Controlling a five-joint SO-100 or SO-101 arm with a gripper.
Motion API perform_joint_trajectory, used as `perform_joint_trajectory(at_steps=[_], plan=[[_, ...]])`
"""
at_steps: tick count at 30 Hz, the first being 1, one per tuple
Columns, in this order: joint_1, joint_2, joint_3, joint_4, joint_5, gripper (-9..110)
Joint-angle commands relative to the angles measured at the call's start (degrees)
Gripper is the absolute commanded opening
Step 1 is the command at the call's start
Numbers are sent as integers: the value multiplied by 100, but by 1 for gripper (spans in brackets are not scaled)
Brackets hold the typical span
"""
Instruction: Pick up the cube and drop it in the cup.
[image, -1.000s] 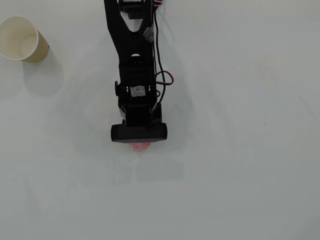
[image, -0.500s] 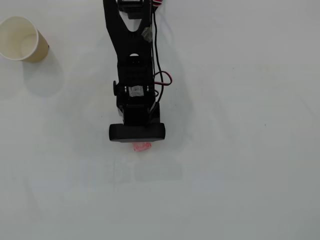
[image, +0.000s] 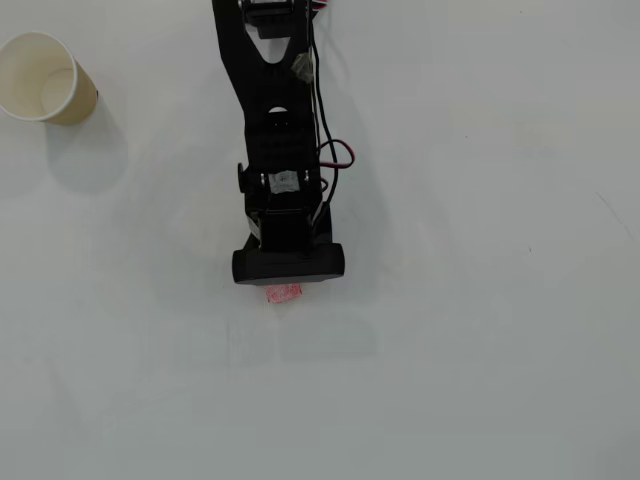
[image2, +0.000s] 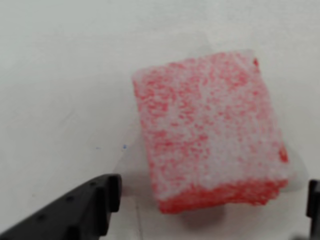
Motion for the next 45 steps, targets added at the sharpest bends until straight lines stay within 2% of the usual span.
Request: perform_joint_trajectory(at_steps=[1,19,26,32,45], plan=[[26,185,-958,-211,-53,33],[-62,-334,-1485,-229,-53,32],[79,-343,-1485,-62,-53,14],[141,-316,-1485,70,-53,5],[167,-167,-1424,229,-53,4]])
